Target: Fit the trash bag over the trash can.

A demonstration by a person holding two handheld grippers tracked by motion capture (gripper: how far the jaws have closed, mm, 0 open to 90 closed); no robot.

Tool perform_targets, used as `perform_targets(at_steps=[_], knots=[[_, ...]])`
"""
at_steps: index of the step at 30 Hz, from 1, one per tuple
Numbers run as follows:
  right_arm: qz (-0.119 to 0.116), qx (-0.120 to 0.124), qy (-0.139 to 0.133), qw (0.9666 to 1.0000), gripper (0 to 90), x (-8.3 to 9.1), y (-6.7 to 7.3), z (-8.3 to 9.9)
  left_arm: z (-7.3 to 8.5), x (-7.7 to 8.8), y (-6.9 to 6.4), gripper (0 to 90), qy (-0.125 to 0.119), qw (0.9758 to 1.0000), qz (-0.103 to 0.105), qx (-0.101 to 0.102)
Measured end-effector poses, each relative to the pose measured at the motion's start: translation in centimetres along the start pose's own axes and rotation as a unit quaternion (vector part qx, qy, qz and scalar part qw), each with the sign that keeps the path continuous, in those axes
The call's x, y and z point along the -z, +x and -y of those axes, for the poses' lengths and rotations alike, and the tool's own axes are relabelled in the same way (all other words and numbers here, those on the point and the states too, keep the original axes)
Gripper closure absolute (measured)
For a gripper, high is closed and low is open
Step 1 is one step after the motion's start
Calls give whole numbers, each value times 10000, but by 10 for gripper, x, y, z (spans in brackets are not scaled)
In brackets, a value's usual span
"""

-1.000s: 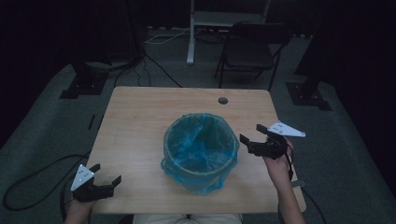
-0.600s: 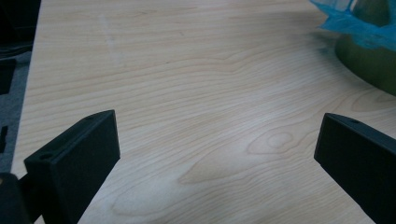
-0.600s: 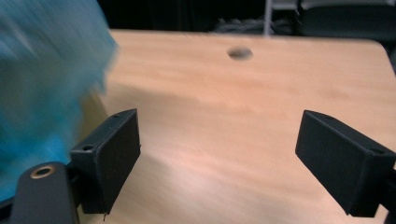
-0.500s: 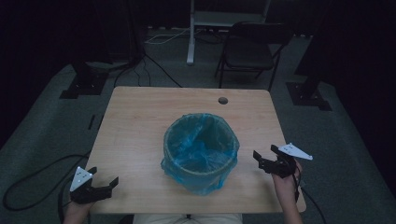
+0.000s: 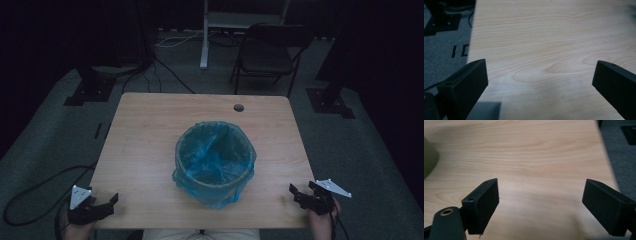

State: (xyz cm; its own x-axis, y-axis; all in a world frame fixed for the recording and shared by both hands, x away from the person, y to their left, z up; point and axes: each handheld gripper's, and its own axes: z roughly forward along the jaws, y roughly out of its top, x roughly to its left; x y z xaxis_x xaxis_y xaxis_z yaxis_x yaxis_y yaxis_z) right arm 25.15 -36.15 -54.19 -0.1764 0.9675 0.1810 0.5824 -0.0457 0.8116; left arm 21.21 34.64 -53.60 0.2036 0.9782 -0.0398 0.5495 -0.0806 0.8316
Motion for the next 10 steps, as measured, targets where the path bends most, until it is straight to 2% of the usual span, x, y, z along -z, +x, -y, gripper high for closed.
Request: perform_targets(at_steps=[2, 6, 10], knots=[[124, -102, -18, 9999, 134, 6, -6, 5, 3, 3, 1, 8, 45, 9999, -144, 27], [203, -315, -56, 9993, 134, 15, -17, 15, 9, 8, 1, 8, 141, 9993, -356, -23], [179, -497, -125, 9985, 135, 17, -22, 21, 12, 12, 3, 8, 79, 9990, -428, 130]])
